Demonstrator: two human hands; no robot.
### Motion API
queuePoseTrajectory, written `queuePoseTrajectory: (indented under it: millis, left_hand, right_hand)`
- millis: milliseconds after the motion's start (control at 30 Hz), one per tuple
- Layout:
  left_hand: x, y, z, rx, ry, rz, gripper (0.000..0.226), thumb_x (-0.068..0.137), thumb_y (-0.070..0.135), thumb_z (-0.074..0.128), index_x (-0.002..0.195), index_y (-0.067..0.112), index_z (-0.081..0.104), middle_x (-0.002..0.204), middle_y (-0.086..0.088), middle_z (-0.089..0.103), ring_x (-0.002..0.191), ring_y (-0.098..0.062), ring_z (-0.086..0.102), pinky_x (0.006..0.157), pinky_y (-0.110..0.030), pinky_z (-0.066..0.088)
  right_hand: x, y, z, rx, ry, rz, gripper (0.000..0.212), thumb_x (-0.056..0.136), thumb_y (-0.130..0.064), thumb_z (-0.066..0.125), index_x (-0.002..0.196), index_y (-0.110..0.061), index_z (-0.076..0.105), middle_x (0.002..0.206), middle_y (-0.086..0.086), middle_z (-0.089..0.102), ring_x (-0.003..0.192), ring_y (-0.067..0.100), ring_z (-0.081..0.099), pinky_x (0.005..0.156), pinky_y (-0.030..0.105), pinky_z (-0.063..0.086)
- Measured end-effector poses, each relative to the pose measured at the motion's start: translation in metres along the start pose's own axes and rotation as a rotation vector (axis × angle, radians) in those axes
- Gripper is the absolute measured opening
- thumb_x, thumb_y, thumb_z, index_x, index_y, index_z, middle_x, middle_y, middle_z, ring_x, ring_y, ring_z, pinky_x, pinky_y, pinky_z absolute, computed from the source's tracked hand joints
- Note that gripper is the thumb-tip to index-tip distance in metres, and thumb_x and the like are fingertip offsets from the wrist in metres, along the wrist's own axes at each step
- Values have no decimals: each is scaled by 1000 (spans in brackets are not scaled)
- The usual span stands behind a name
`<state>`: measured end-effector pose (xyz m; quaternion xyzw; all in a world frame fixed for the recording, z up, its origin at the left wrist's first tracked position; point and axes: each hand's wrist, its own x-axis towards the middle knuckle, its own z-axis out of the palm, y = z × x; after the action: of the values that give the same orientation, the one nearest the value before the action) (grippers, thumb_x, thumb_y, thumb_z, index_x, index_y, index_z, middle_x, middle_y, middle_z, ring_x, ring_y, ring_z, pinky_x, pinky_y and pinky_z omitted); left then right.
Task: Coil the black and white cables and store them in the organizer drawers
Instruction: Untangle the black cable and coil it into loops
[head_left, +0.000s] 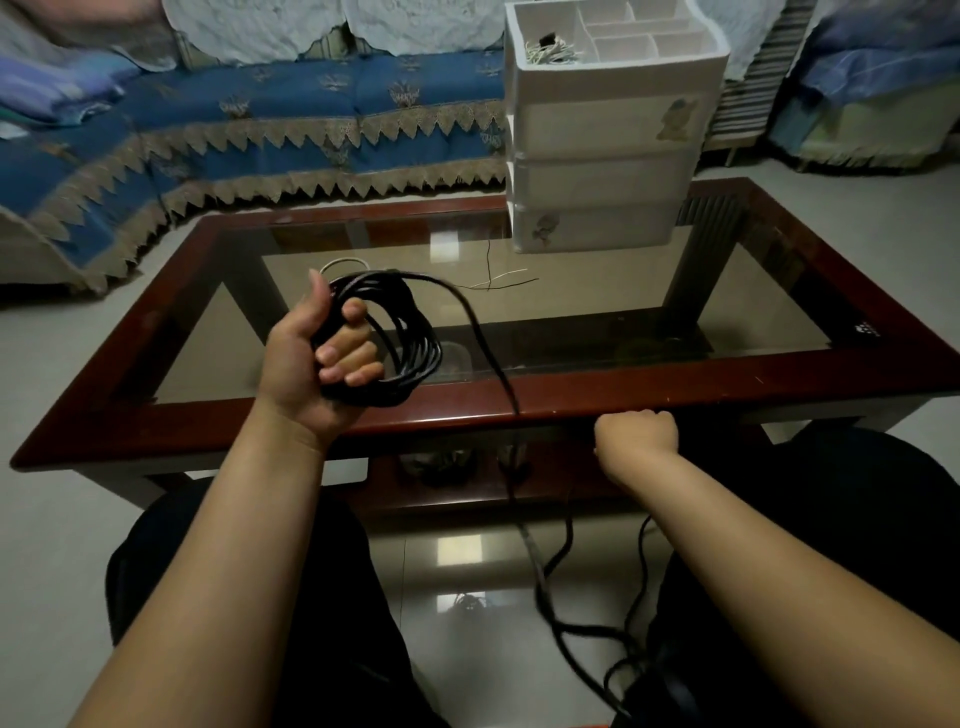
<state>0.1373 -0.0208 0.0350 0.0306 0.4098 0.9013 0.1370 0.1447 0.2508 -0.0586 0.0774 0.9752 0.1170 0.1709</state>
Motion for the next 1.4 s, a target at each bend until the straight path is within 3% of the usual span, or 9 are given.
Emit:
queuePoseTrajectory:
  millis: [167, 300, 467, 600, 767, 867, 1033, 1233, 1400]
  left_hand:
    - [2, -25, 14, 191, 2, -168, 44, 92, 52, 40, 70, 15, 50, 34, 8, 33, 25, -2, 30, 31, -14, 25]
    - [5, -45, 23, 335, -7, -239, 41, 85, 52, 44, 72, 13, 46, 33, 7, 28, 24, -3, 24, 32, -15, 21]
    - [1, -54, 23, 296, -121, -336, 44, 84, 54, 49, 70, 12, 50, 35, 7, 30, 25, -3, 27, 35, -18, 18]
    - [-2, -60, 25, 113, -300, -416, 41, 74, 47, 74, 71, 12, 54, 36, 8, 36, 25, -2, 33, 32, -15, 27]
    - [1, -61, 34, -59, -398, -412, 26, 79, 31, 72, 71, 12, 56, 35, 8, 41, 25, -3, 37, 33, -16, 23]
    - [5, -60, 31, -182, -393, -337, 26, 90, 32, 57, 74, 12, 56, 36, 7, 43, 27, -3, 40, 33, -15, 26]
    - [13, -58, 44, -268, 4, -85, 40, 97, 41, 44, 70, 14, 55, 36, 8, 38, 27, -3, 35, 34, -11, 25]
    - [24, -50, 43, -223, 397, 187, 37, 98, 43, 45, 70, 19, 51, 41, 9, 37, 33, -3, 34, 37, -15, 28]
    - [23, -67, 41, 231, 475, 332, 35, 99, 40, 44, 74, 16, 51, 46, 7, 42, 39, -7, 38, 41, -21, 34]
  right_hand:
    - [-25, -7, -32, 932, 534, -257, 35, 101, -40, 34, 114, -22, 61, 105, -3, 67, 96, 15, 63, 82, 36, 52]
    - [-47, -6, -76, 1680, -105, -573, 62, 91, -58, 24, 135, -20, 47, 123, -1, 61, 107, 15, 63, 92, 34, 50]
    - [-42, -16, -68, 1415, 163, -560, 25, 96, -34, 48, 108, -15, 61, 82, -9, 62, 66, -5, 57, 59, 8, 43]
    - [-29, -13, -61, 1522, 369, -484, 30, 94, -37, 51, 80, -14, 64, 67, -5, 59, 62, 6, 55, 61, 22, 44]
    - [-26, -26, -47, 1613, 292, -488, 51, 95, -38, 48, 89, 12, 53, 74, 16, 52, 65, 22, 47, 58, 33, 38]
    - [-28, -41, -30, 1759, 133, -429, 28, 100, -24, 44, 98, -2, 60, 79, 11, 58, 69, 19, 53, 62, 29, 42]
    - [-55, -64, -8, 1799, -196, -369, 9, 100, -34, 40, 104, -28, 46, 65, -1, 45, 41, 4, 41, 37, 20, 33]
    - [-78, -64, -17, 1478, -246, -439, 51, 100, -18, 41, 146, -27, 22, 86, 7, 52, 56, 13, 53, 50, 27, 53]
    - [-79, -55, -38, 1041, -221, -577, 61, 98, -18, 45, 152, -20, 14, 94, 2, 58, 68, 5, 51, 59, 18, 46]
